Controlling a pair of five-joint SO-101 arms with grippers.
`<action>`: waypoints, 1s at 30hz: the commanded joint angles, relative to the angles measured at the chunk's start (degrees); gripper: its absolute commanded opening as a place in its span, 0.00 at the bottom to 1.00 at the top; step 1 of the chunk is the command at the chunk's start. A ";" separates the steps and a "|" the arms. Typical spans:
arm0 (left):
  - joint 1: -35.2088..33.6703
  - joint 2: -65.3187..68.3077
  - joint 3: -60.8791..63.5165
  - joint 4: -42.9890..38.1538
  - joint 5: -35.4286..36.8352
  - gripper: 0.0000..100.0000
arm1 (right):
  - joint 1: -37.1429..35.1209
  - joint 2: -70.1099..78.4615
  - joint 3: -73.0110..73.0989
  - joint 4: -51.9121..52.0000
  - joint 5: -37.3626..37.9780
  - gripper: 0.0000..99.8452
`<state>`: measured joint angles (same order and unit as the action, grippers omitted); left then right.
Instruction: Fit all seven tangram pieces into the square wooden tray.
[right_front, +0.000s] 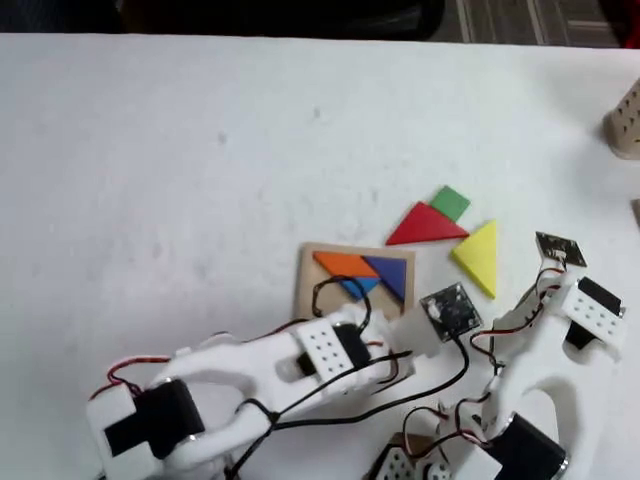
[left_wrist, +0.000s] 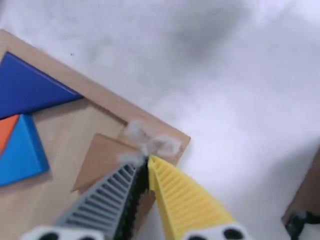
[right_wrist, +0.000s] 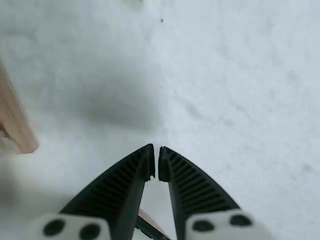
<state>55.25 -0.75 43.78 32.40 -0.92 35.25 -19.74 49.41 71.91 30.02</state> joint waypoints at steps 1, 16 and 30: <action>-1.63 0.22 -3.34 -0.79 0.70 0.02 | 0.40 -1.98 -0.35 -0.31 0.88 0.02; -5.67 5.58 -8.53 -3.52 0.79 0.02 | 0.40 -1.98 -0.35 -0.22 0.97 0.02; -6.37 -1.10 -6.59 -1.32 0.79 0.02 | 0.40 -1.98 0.26 -0.40 2.55 0.02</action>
<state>50.24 5.41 36.04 30.46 -0.92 35.25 -19.74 49.41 71.91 30.37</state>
